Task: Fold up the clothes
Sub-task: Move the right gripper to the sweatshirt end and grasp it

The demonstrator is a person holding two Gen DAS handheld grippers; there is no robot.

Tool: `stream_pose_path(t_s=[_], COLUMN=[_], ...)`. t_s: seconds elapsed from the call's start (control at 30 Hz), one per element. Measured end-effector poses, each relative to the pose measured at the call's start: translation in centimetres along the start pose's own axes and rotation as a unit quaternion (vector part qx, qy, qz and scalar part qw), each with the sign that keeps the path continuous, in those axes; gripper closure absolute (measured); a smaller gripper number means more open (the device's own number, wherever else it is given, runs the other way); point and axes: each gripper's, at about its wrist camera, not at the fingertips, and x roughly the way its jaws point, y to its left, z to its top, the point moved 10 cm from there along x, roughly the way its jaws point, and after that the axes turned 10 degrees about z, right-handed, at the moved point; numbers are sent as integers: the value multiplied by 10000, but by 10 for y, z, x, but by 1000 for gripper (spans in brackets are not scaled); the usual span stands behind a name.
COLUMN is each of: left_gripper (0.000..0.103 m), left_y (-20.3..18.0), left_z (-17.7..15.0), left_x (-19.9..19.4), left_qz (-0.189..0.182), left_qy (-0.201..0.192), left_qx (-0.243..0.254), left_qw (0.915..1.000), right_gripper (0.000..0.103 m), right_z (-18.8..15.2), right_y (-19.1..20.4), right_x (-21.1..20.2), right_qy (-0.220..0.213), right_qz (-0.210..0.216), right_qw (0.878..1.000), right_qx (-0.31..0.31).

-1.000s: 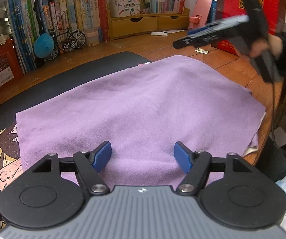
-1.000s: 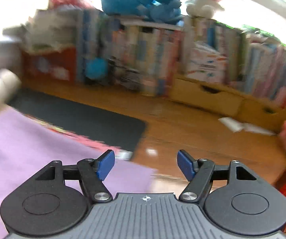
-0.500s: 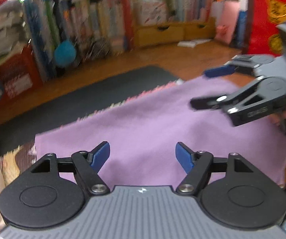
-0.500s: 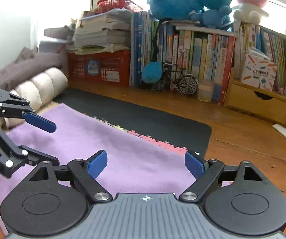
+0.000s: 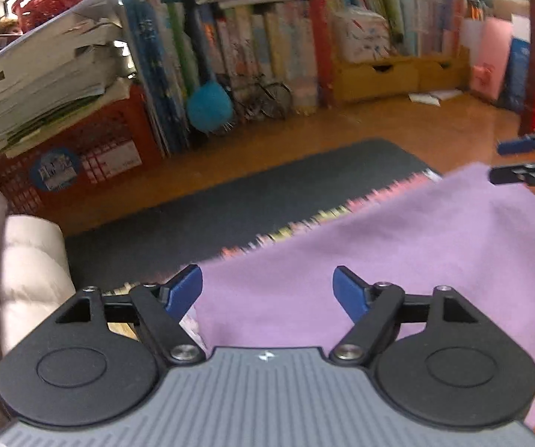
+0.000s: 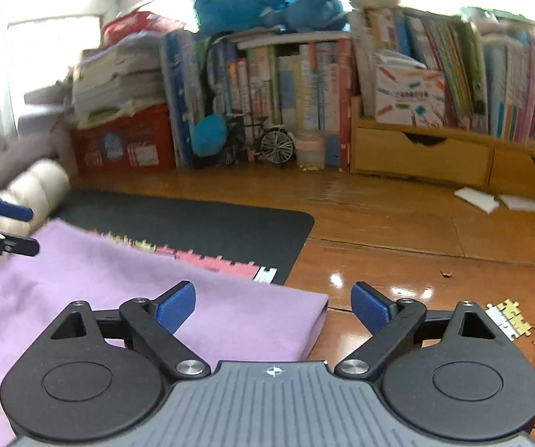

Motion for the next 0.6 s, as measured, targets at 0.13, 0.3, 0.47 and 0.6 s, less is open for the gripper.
stream_pose_path(t_s=[0.13, 0.3, 0.47, 0.6], left_gripper=[23, 24, 23, 23], left_y=[7, 3, -44, -94], left_z=[-1, -5, 12, 7], left_x=[25, 24, -26, -54], left_qz=[27, 128, -316, -952], left_qy=[237, 353, -202, -386], left_qx=[-107, -230, 55, 372], left_qw=[9997, 9990, 9993, 9940], right_gripper=[8, 8, 7, 6], right_z=[2, -3, -10, -20], right_y=[-15, -23, -18, -5], right_x=[11, 20, 5, -21], right_qy=[40, 118, 81, 244], right_qz=[223, 257, 397, 804], right_qw=[9990, 9979, 9960, 9903], right_qx=[390, 584, 791, 1102])
